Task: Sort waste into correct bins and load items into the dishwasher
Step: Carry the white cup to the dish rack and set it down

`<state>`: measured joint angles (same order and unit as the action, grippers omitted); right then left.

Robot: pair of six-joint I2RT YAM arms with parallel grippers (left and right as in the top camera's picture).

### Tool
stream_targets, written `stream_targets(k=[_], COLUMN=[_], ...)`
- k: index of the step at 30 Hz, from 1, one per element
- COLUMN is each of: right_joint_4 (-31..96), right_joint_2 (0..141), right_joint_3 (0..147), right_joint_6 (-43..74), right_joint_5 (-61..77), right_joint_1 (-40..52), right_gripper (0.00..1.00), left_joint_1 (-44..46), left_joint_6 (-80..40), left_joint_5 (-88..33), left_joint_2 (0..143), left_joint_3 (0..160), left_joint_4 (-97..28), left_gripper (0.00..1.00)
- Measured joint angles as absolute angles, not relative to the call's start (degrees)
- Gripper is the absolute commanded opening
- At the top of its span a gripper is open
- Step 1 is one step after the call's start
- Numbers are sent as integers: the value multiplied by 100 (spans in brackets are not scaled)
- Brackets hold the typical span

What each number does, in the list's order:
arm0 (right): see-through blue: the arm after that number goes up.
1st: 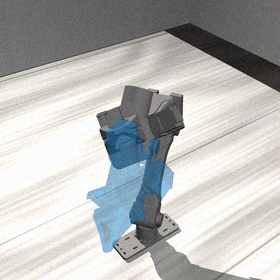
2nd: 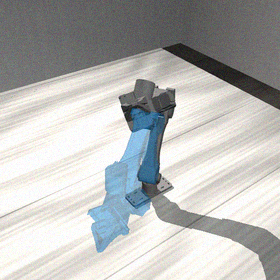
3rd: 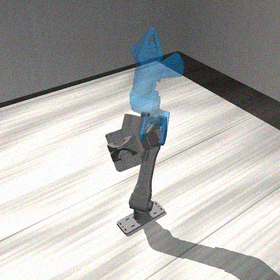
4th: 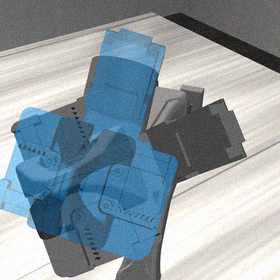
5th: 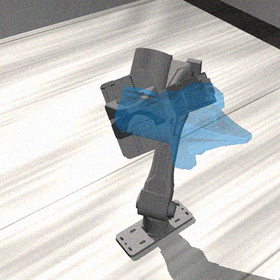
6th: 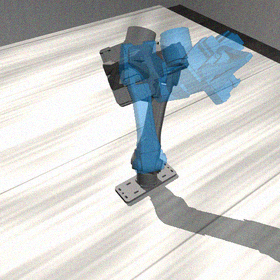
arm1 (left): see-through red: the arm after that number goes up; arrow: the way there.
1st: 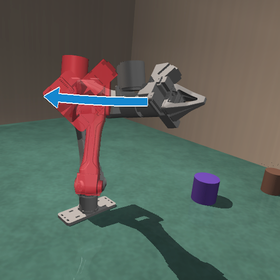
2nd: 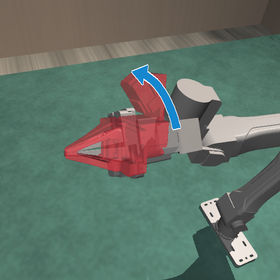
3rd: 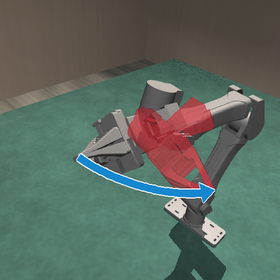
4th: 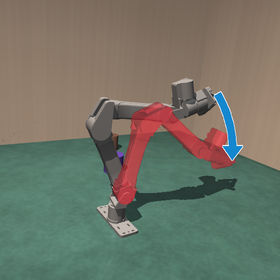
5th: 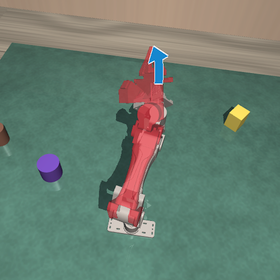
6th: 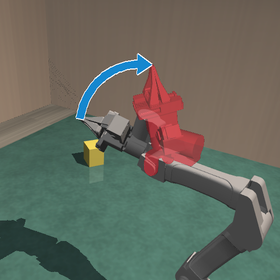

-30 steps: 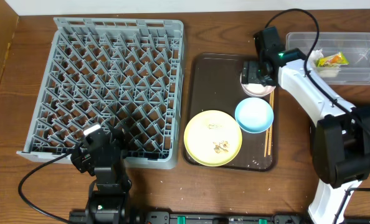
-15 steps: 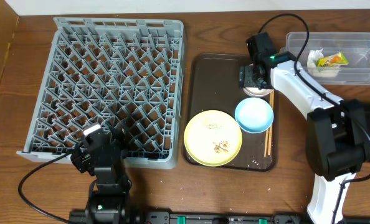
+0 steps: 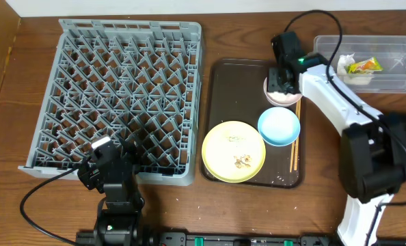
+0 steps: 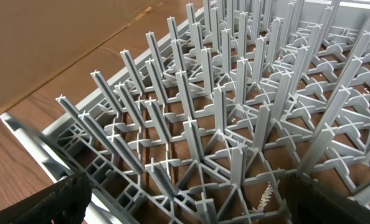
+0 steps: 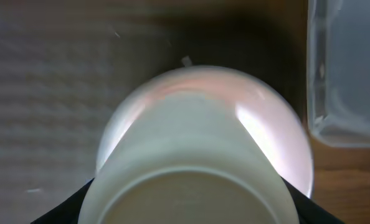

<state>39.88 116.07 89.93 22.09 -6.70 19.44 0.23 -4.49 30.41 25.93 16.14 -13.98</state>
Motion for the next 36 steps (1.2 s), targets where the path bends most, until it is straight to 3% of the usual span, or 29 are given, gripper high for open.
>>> stream_targets(k=[12,24,36], right_joint_4=[2008,-73,36], right_joint_2=[10888,11596,11961], right_joint_3=[9299,9299,9297], right_joint_6=[2305,2394,2460], right_joint_5=[711,1081,1068], right_joint_1=[2412,4174,4624], right_gripper=[47,54,53], left_joint_1=[23,23,23], left_joint_6=[-449,-449,-449], left_joint_5=[3039,3039,3041], left_joint_2=[2593,2593,2593], left_joint_3=[1614,1614,1614], left_joint_4=[-1396,-1396,-1398], left_gripper=[100,100,100])
